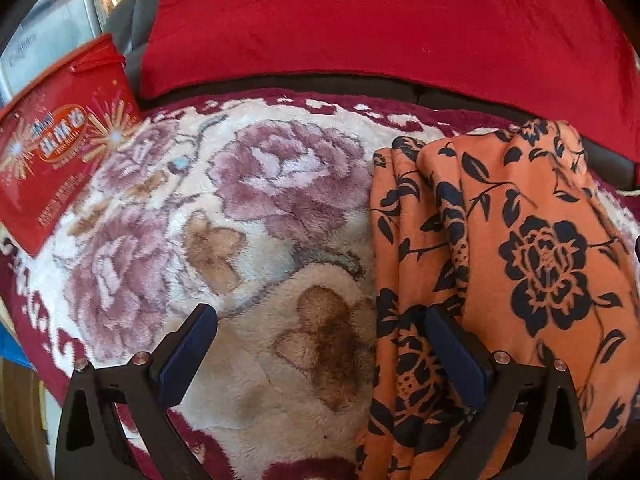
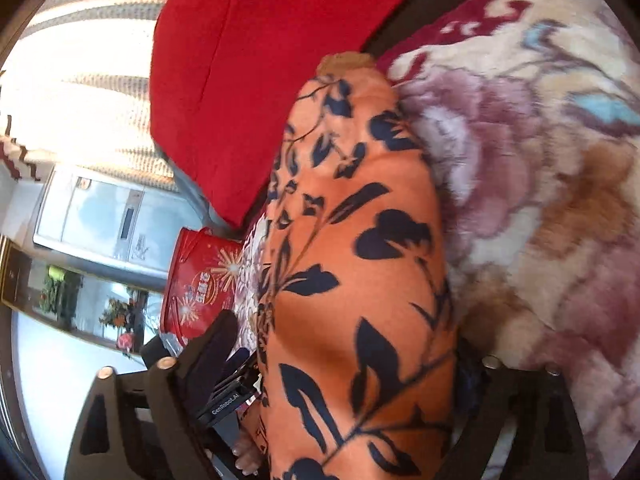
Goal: Fold small clothes
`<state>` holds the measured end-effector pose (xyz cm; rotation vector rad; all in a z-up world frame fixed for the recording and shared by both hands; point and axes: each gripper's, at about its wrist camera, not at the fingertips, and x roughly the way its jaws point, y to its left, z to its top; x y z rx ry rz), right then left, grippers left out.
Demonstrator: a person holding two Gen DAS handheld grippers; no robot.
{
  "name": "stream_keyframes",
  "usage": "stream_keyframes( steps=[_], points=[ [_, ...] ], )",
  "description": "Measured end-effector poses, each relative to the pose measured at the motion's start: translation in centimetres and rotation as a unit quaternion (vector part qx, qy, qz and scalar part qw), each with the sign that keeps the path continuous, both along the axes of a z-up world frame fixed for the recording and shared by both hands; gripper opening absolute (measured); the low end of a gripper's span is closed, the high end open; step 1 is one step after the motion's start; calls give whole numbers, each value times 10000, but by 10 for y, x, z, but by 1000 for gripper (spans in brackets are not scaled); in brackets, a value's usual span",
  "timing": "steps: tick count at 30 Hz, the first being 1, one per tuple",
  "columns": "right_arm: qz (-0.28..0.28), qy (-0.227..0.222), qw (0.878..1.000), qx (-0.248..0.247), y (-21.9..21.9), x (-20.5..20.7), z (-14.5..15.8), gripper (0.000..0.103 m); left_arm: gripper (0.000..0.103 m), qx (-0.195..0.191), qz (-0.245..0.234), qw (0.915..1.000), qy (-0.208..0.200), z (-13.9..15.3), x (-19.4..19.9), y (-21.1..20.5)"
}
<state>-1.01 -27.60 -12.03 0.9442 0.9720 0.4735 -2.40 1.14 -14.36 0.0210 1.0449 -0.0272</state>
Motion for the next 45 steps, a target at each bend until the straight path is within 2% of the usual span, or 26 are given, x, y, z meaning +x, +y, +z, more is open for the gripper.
stream_keyframes(
  steps=[4,7,8,11,12,14,17,18,19,21,23,24,26,28,30,32,35,38,39,42,45],
  points=[
    [161,-57,9999,-1,13,8,0,97,103,-692,-226,9972,154,0,7,8],
    [184,-137,9997,-112,18,9,-1,96,103,-1623,-266,9855,427,-6,17,26],
    [193,-162,9995,-207,21,8,-1,95,103,-2027,-249,9778,458,-6,20,36],
    [224,-235,9981,-520,29,6,1,92,103,-2686,-211,9621,425,-9,24,50],
    [208,-248,9977,-599,31,6,2,90,103,-2770,-211,9593,503,-12,26,52],
    [155,-275,9972,-676,33,7,1,86,102,-2755,-228,9587,674,-20,29,51],
    [75,-363,9966,-731,31,4,-2,81,102,-2540,-538,9639,584,-18,27,38],
    [66,-398,9962,-770,31,3,-2,79,102,-2552,-644,9628,603,-17,27,35],
    [58,-429,9959,-793,31,2,-2,78,102,-2650,-772,9591,622,-17,26,30],
    [49,-506,9954,-814,32,1,-2,78,101,-2981,-1098,9460,644,-15,23,17],
    [40,-547,9951,-822,30,0,-3,78,94,-2989,-1382,9416,707,-15,26,1],
    [41,-558,9951,-819,28,-2,-3,77,91,-2889,-1430,9435,764,-18,27,-5],
    [65,-582,9950,-811,28,-3,-4,76,78,-2742,-1385,9473,907,-26,30,-12],
    [149,-629,9945,-828,25,-4,-5,73,68,-3018,-1316,9396,939,-28,32,-8],
    [218,-658,9946,-776,22,-5,-7,69,61,-3138,-1294,9370,831,-25,32,-7],
    [291,-644,9948,-736,17,-7,-7,67,52,-3030,-1375,9404,707,-21,29,-10],
    [425,-626,9946,-716,15,-6,-2,63,47,-2690,-1512,9501,454,-8,21,-25],
    [563,-800,9930,-665,12,-9,13,54,42,-2379,-1548,9584,299,6,11,-40],
    [568,-894,9924,-622,9,-12,20,49,41,-2349,-1550,9592,280,11,7,-42],
    [514,-1275,9875,-766,2,-25,41,48,39,-2376,-1652,9568,271,35,-5,-56],
    [419,-1567,9840,-743,-16,-40,59,47,39,-2075,-1835,9608,104,60,-22,-80]
  ],
)
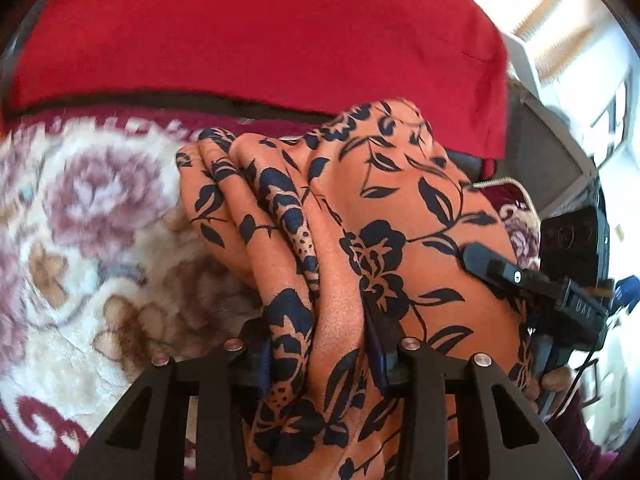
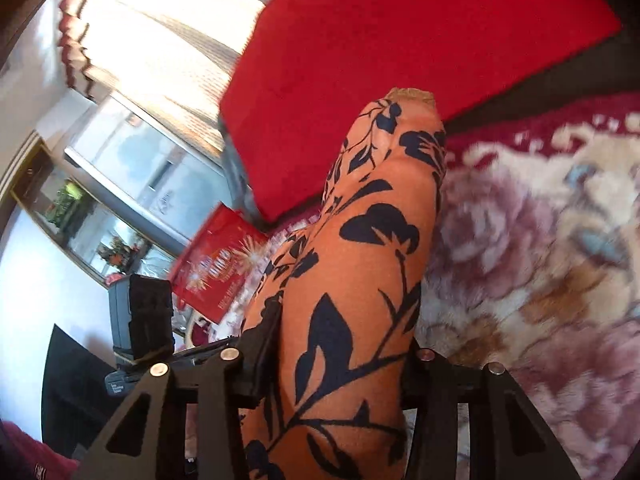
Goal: Fold small clothes
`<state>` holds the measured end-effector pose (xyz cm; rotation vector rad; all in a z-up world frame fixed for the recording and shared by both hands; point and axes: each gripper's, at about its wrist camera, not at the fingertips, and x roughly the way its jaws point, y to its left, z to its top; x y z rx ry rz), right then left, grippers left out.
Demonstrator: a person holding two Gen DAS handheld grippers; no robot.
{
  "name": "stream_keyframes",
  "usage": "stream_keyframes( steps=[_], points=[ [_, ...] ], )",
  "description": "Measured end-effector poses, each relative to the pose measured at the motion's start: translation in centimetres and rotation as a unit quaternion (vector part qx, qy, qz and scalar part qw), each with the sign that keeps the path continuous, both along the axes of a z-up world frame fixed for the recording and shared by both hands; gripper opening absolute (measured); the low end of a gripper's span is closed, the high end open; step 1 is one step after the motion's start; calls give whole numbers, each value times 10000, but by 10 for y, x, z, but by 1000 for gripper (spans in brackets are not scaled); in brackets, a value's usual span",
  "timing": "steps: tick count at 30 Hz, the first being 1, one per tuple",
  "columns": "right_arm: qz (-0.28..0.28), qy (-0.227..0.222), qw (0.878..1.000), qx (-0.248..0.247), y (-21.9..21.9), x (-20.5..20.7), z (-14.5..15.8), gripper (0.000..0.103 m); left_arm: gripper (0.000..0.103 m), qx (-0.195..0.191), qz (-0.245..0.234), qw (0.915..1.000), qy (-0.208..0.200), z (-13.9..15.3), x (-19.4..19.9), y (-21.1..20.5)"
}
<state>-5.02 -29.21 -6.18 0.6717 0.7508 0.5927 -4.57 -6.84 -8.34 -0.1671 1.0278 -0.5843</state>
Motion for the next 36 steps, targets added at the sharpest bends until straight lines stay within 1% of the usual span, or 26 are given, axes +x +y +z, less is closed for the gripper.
stream_keyframes(
  steps=[2,3,5,7,9,10,11,12,13,14,15,17,18,19,20,21,22,23,24,26,27,28,31,32,33,36],
  points=[
    [-151,-6,9997,201,-22,-10,4,47,39,129,-104,9998,-116,16,-13,-17],
    [-244,31,9991,345,-36,-16,3,47,39,145,-148,9997,-126,20,-18,-24],
    [-429,67,9981,445,-58,-29,-3,47,40,237,-264,9992,-175,22,-25,-44],
    [-669,172,9964,495,-79,-45,-15,47,40,427,-446,9980,-152,13,-31,-67],
    [-848,417,9948,390,-95,-53,-31,47,43,906,-478,9947,-73,-13,-32,-94],
    [-923,709,9930,214,-102,-54,-45,48,51,1220,-392,9916,-151,-24,-31,-103],
    [-959,984,9903,201,-106,-52,-57,49,61,1429,-307,9889,-280,-27,-34,-107],
    [-980,1235,9866,426,-114,-52,-70,49,63,1558,-246,9867,-391,-27,-38,-110],
    [-983,1190,9867,519,-118,-54,-67,51,66,1661,-227,9848,-449,-24,-40,-112],
    [-1013,1154,9875,364,-120,-56,-60,53,67,1796,-266,9822,-473,-19,-43,-113],
    [-1087,1062,9884,62,-120,-58,-51,57,67,1890,-282,9804,-485,-14,-45,-112],
    [-1378,734,9863,-531,-120,-66,-30,57,68,2054,-171,9766,-607,0,-49,-107],
    [-1540,591,9838,-699,-122,-69,-23,57,68,2103,-132,9751,-686,6,-54,-106],
    [-1651,408,9824,-767,-124,-72,-14,57,70,2208,-84,9718,-825,13,-59,-105],
    [-1679,202,9829,-725,-125,-74,-5,57,72,2417,-11,9646,-1053,19,-66,-105],
    [-1645,-7,9840,-681,-123,-74,4,57,73,2547,25,9598,-1177,22,-70,-106],
    [-1622,-96,9839,-746,-122,-73,8,57,75,2781,52,9507,-1372,21,-77,-108],
    [-1597,-125,9835,-840,-114,-71,12,57,75,2872,40,9475,-1404,14,-74,-106],
    [-1524,-68,9842,-895,-109,-66,9,57,76,2995,15,9446,-1345,5,-76,-106],
    [-1186,560,9883,-773,-99,-48,-17,57,79,3085,14,9433,-1227,-12,-74,-102],
    [-1089,856,9879,-696,-95,-42,-31,57,79,3120,60,9426,-1189,-15,-74,-100],
    [-1211,810,9870,-680,-94,-46,-35,56,79,3103,106,9431,-1192,-13,-76,-99],
    [-1443,670,9838,-828,-92,-61,-17,56,78,3026,99,9454,-1210,8,-86,-96],
    [-1522,625,9824,-880,-91,-68,-11,56,78,2991,189,9447,-1333,21,-93,-92],
    [-1583,577,9812,-946,-89,-74,-3,57,78,2990,268,9429,-1446,31,-97,-91],
    [-1757,80,9765,-1244,-82,-110,30,57,81,2992,535,9344,-1858,65,-117,-86]
  ],
)
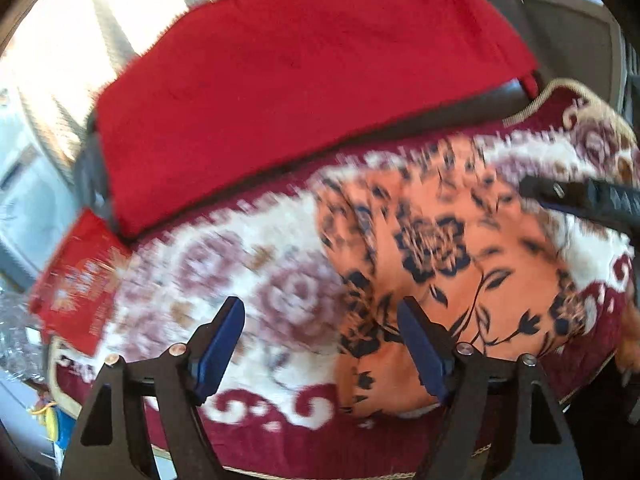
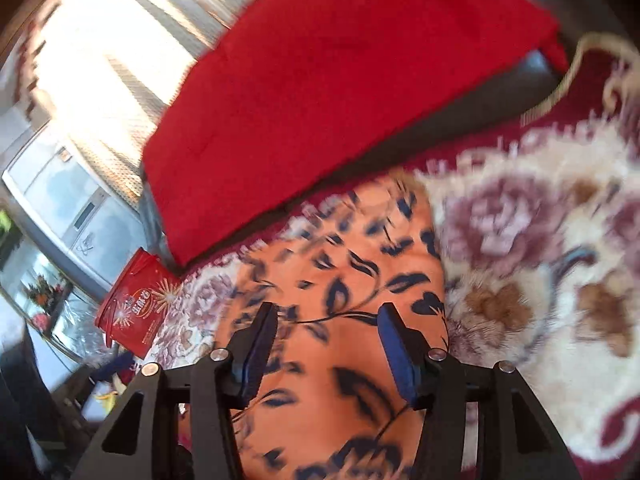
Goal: Fold small clothes
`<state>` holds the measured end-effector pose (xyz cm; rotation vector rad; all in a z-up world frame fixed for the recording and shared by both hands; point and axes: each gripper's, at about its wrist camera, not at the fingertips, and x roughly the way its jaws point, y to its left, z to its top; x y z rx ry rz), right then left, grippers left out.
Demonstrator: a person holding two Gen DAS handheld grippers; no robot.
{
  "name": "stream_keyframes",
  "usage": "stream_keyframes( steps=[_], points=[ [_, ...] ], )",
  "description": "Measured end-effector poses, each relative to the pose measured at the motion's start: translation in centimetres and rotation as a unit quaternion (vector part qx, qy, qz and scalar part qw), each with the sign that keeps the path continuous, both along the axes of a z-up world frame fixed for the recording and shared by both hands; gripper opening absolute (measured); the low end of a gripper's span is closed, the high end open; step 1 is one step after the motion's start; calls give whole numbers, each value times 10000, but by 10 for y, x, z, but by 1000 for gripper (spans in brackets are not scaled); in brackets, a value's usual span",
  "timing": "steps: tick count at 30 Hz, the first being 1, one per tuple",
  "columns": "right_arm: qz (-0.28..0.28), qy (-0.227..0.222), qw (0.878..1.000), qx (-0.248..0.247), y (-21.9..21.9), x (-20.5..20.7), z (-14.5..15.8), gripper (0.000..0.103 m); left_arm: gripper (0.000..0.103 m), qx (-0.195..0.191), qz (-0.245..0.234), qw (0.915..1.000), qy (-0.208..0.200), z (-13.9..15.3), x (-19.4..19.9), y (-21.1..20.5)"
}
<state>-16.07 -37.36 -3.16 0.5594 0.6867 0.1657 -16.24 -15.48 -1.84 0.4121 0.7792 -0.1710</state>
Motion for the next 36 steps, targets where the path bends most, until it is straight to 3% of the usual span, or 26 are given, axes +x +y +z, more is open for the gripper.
stream_keyframes(
  steps=[2,5,8,11,14,21,36],
  points=[
    [5,-174,9992,-348,10,-18,26,57,91,-131,109,9995,-266,24,-12,7],
    [-65,-446,9954,-843,23,-38,67,60,91,-326,310,9973,-573,56,-28,17],
    [-196,-719,9883,-1333,36,-62,103,71,100,-410,511,9933,-953,85,-47,29],
    [-235,-897,9833,-1564,48,-78,131,71,101,-476,614,9884,-1306,105,-62,39],
    [-285,-947,9796,-1747,57,-95,150,71,101,-718,643,9863,-1340,120,-71,49],
    [-160,-1049,9729,-2054,77,-125,169,75,101,-1107,838,9789,-1498,145,-87,71],
    [-111,-1243,9690,-2131,106,-150,182,75,101,-1307,1174,9686,-1761,160,-101,97]
  ],
)
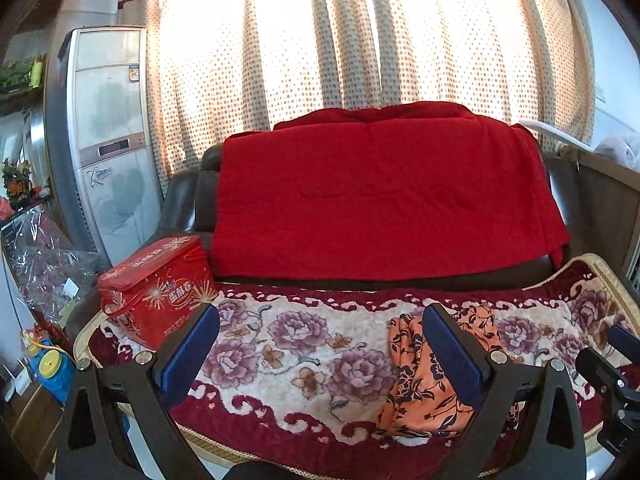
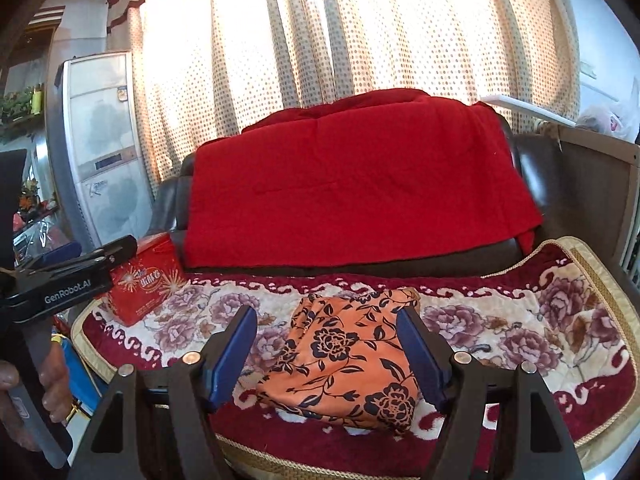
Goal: Fold small clothes
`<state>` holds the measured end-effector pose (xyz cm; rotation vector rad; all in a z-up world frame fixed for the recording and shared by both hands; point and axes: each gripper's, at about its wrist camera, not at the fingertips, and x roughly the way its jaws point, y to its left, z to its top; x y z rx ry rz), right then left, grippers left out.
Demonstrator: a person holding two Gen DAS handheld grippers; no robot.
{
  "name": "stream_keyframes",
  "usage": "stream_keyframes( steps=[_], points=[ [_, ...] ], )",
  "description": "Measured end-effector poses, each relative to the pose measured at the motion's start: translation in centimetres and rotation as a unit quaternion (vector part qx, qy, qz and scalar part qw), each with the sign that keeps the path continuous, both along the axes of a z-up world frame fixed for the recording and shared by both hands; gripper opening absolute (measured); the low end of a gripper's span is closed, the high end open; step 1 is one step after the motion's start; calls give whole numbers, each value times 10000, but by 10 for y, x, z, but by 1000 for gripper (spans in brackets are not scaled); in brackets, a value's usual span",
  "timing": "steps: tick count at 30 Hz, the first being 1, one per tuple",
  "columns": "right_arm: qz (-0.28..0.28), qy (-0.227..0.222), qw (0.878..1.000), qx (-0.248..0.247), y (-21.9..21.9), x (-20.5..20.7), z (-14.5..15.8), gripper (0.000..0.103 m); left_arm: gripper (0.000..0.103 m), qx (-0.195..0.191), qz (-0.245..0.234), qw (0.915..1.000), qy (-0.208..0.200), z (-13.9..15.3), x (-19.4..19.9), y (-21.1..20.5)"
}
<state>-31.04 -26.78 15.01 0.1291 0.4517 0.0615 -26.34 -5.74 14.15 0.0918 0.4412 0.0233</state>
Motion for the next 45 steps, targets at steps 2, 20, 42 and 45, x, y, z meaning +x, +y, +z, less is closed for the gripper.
stream_keyframes(
  steps=[2,20,42,45],
  points=[
    [-12,-30,10000,-21,2,0,0,75,101,17,39,10000,-42,1,-1,1],
    [-89,-131,9999,-14,-1,-2,-2,75,101,-42,185,9997,-129,3,-3,4],
    [-342,26,9992,-203,-2,3,-6,75,101,-70,188,9997,-125,-3,4,8],
    [-365,53,9991,-227,1,4,-5,75,101,-90,188,9997,-114,-5,6,11]
  ],
)
